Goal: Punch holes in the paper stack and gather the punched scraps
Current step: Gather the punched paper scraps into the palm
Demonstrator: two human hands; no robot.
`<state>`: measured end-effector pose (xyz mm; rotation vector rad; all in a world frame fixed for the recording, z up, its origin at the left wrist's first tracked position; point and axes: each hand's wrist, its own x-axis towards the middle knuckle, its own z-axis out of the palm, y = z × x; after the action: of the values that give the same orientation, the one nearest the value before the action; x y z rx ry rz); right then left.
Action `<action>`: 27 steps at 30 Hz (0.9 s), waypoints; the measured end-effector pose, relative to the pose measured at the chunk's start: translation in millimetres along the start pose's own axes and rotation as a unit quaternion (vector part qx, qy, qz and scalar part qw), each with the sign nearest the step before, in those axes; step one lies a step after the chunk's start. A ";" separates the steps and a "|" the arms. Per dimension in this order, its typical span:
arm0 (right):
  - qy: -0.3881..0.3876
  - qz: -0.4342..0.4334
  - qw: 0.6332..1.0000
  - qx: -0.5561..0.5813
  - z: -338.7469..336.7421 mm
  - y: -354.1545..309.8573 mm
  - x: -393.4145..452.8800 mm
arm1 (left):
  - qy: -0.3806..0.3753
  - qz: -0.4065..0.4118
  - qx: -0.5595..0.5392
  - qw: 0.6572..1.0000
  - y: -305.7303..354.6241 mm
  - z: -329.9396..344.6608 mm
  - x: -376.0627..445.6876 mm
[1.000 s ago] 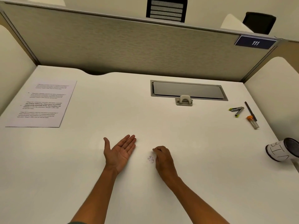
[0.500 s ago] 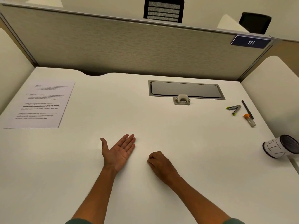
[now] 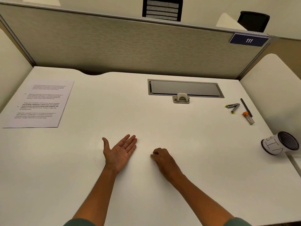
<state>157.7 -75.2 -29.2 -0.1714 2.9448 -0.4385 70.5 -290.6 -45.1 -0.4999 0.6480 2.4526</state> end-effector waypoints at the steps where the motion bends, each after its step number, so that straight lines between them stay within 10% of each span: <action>1: -0.007 0.003 1.000 0.000 1.9 -1.7 -0.3 | 0.001 0.000 0.001 1.000 -0.4 0.0 -0.2; 19: 0.014 0.063 0.996 0.057 -4.4 -16.0 12.5 | 0.011 -0.005 0.007 1.000 -9.9 -1.9 -11.1; 27: 0.115 0.264 0.879 0.381 -24.7 -24.5 23.8 | 0.004 -0.019 -0.003 1.000 -16.4 0.6 -15.5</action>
<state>132.3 -94.8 -1.9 0.7977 2.5904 -1.5198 92.2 -284.7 -42.9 -0.5190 0.6289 2.4188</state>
